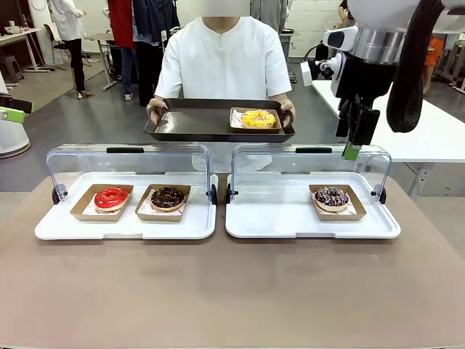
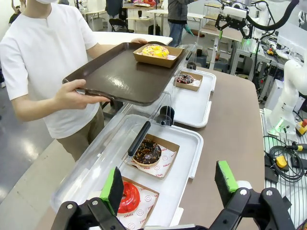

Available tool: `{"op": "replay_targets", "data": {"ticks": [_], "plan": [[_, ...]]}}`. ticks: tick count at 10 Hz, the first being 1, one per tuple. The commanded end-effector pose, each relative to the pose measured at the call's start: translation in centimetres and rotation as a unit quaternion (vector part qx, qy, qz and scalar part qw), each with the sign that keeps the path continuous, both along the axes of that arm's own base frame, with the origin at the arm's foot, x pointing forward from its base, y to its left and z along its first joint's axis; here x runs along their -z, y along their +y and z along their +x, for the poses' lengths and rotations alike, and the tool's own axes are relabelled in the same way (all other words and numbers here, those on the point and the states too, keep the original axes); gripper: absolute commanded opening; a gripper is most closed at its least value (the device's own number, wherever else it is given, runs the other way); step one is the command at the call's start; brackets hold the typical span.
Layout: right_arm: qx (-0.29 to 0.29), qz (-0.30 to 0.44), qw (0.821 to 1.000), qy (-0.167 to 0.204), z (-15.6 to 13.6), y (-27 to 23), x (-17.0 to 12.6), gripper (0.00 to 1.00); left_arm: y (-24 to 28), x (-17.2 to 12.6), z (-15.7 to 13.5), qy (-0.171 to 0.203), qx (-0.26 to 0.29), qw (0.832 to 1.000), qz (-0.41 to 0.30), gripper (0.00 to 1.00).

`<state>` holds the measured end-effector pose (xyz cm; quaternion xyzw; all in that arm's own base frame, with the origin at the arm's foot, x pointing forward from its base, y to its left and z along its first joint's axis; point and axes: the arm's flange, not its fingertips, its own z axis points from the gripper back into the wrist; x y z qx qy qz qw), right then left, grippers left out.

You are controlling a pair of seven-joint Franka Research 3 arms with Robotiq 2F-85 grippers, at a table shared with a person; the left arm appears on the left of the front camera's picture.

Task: Provide the desired donut to the person.
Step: Place the picked Paper togo box onto the Handle tray extended by the person.

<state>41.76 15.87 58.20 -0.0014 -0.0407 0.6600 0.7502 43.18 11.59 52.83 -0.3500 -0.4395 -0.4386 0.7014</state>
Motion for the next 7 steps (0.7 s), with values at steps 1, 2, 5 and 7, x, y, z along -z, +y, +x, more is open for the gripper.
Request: {"op": "replay_targets", "data": {"ticks": [1,2,5,7], "plan": [[-0.005,-0.002,1.0,0.0,-0.14,0.26,-0.5,1.0,-0.03,-0.14,-0.11,-0.003,0.0,1.0,-0.004,1.0],[-0.005,-0.002,1.0,0.0,-0.14,0.26,-0.5,1.0,-0.03,-0.14,-0.11,-0.003,0.0,1.0,-0.004,1.0],[-0.005,-0.002,1.0,0.0,-0.14,0.26,-0.5,1.0,-0.03,-0.14,-0.11,-0.003,0.0,1.0,-0.004,1.0],[-0.006,0.002,1.0,-0.002,-0.13,0.44,-0.28,1.0,-0.03,-0.14,-0.11,-0.003,0.0,1.0,-0.004,1.0]]}}
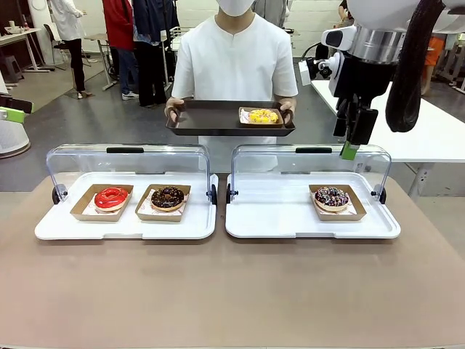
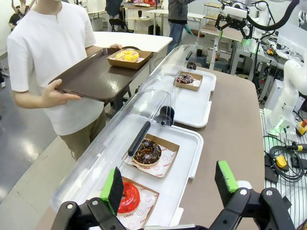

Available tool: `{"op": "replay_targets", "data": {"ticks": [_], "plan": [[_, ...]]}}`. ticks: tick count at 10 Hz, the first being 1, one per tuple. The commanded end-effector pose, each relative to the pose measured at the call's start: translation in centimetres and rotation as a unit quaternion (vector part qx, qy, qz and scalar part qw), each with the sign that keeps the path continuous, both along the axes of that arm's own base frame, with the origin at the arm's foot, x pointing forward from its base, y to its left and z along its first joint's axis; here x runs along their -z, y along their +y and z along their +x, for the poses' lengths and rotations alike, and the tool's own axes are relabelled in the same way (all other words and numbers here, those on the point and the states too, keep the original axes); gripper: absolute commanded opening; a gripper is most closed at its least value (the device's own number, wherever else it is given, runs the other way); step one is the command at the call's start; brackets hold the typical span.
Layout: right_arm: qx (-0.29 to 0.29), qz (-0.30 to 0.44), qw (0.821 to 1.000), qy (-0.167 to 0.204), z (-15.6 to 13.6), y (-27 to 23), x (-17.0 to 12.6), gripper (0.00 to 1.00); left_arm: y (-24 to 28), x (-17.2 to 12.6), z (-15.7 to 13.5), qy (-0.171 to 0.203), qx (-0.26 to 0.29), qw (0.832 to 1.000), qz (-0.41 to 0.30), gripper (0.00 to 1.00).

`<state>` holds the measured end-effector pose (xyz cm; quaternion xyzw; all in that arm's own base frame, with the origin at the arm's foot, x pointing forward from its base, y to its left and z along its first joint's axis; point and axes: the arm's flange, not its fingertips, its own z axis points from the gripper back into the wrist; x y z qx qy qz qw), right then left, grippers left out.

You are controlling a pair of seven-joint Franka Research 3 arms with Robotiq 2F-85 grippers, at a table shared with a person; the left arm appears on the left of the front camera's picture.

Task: Provide the desired donut to the person.
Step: Place the picked Paper togo box onto the Handle tray extended by the person.

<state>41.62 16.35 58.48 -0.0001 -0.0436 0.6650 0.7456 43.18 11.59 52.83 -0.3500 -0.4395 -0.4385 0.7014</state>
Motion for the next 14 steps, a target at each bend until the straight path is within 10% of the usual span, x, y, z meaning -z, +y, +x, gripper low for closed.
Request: {"op": "replay_targets", "data": {"ticks": [1,2,6,14], "plan": [[-0.061,0.088,0.991,0.077,0.3,-2.9,-0.1,1.0,0.0,-0.1,-0.1,-0.003,0.0,1.0,-0.004,1.0],[-0.099,0.211,0.965,0.119,1.1,-5.9,-0.8,1.0,0.0,-0.1,-0.1,-0.003,0.0,1.0,-0.004,1.0],[-0.095,0.447,0.887,0.066,2.3,-15.8,-2.6,1.0,0.0,-0.1,-0.1,-0.003,0.0,1.0,-0.004,1.0],[0.026,0.491,0.87,-0.023,-1.6,-29.9,1.8,1.0,0.0,-0.1,-0.1,-0.003,0.0,1.0,-0.004,1.0]]}}
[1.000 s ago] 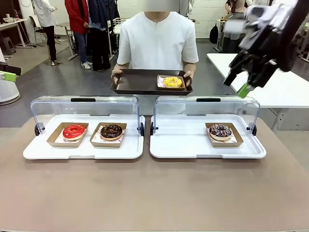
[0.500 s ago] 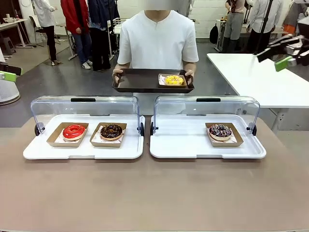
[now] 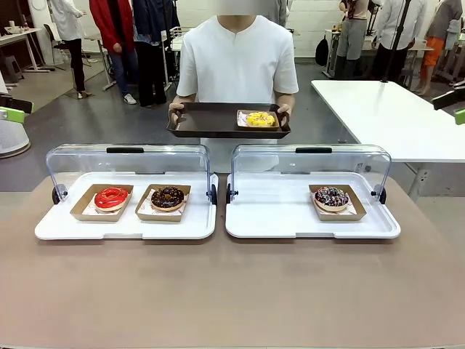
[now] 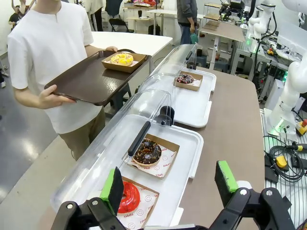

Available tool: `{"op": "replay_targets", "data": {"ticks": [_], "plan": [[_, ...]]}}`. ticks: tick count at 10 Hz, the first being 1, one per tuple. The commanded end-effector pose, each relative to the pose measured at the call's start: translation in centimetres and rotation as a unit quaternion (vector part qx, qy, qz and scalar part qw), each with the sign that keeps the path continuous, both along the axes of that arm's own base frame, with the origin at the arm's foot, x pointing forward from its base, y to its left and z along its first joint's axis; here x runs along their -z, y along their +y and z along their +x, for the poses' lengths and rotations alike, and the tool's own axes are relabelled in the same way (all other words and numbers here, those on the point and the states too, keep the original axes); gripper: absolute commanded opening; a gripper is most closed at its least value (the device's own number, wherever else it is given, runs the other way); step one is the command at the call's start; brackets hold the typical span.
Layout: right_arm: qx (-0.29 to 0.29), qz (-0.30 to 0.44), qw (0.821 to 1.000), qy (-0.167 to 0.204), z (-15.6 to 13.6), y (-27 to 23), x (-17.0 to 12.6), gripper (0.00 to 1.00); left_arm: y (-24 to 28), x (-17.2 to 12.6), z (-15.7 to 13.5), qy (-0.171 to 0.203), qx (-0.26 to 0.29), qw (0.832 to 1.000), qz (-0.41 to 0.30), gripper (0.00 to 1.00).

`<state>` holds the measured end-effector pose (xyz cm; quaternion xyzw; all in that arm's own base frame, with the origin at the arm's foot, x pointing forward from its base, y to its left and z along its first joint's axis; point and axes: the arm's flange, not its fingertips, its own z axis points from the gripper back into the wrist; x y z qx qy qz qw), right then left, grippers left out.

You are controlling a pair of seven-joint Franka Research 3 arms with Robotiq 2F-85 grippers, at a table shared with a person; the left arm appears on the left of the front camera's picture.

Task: Provide the desired donut to the person.
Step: Place the picked Paper togo box onto the Handle tray extended by the person.

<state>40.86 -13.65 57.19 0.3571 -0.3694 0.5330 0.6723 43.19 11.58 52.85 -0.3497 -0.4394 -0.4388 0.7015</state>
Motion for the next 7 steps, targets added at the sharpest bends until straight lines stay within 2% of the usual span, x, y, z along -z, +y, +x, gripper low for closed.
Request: {"op": "replay_targets", "data": {"ticks": [1,2,3,7], "plan": [[0.006,0.007,1.0,-0.018,-1.16,-0.35,0.68,1.0,-0.02,-0.12,-0.11,-0.003,0.0,1.0,-0.004,1.0],[-0.004,0.007,1.0,-0.021,-1.22,-0.15,0.66,1.0,-0.02,-0.12,-0.11,-0.003,0.0,1.0,-0.004,1.0],[0.006,0.001,1.0,-0.004,-0.46,-0.63,0.12,1.0,-0.02,-0.12,-0.11,-0.003,0.0,1.0,-0.004,1.0],[0.006,0.001,1.0,-0.004,-0.46,-0.63,0.12,1.0,-0.02,-0.12,-0.11,-0.003,0.0,1.0,-0.004,1.0]]}}
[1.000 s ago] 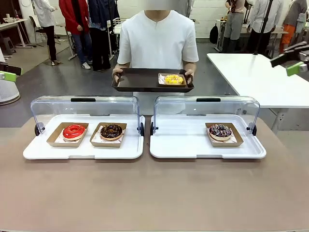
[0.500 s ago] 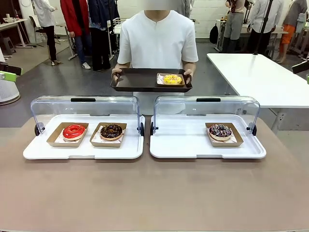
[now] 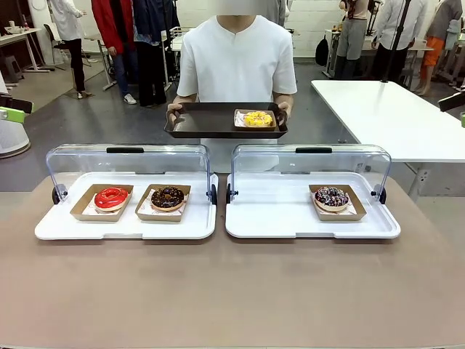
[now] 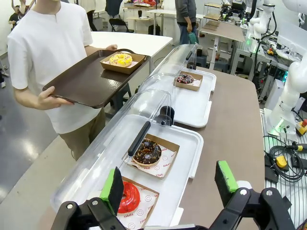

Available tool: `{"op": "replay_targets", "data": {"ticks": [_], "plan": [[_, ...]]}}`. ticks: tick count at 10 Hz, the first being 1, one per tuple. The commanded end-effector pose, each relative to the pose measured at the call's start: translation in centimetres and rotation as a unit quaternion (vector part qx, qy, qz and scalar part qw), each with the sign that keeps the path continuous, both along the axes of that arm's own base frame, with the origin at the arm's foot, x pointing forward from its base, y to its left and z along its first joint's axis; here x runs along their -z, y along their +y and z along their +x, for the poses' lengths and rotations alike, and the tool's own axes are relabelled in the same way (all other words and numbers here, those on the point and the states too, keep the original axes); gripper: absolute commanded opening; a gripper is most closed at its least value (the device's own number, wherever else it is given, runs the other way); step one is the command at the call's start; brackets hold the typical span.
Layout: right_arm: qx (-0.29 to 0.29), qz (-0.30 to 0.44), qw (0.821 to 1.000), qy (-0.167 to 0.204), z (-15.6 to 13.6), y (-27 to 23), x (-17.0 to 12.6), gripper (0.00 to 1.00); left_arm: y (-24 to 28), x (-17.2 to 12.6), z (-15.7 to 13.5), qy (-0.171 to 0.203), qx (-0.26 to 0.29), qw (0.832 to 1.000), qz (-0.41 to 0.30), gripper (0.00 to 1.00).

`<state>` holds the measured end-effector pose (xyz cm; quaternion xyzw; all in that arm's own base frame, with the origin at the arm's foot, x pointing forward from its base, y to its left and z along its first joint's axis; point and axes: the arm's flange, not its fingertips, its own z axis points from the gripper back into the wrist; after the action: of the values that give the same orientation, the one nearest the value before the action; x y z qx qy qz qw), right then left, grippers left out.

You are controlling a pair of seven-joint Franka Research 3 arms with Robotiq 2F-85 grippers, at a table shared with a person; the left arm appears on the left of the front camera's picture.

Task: Provide the desired donut to the person.
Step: Place the picked Paper togo box onto the Handle tray extended by the person, then pick up and lift the Paper togo box containing the Donut pointed at by the person.

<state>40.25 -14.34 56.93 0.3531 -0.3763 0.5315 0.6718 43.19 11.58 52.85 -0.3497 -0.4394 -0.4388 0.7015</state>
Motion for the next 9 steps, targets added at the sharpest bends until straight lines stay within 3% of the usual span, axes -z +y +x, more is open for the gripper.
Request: {"op": "replay_targets", "data": {"ticks": [1,9], "plan": [[0.001,0.0,1.0,0.003,0.15,0.07,-0.14,1.0,-0.02,-0.11,-0.11,-0.003,0.0,1.0,-0.004,1.0],[0.001,0.0,1.0,0.003,0.15,0.07,-0.14,1.0,-0.02,-0.11,-0.11,-0.003,0.0,1.0,-0.004,1.0]]}}
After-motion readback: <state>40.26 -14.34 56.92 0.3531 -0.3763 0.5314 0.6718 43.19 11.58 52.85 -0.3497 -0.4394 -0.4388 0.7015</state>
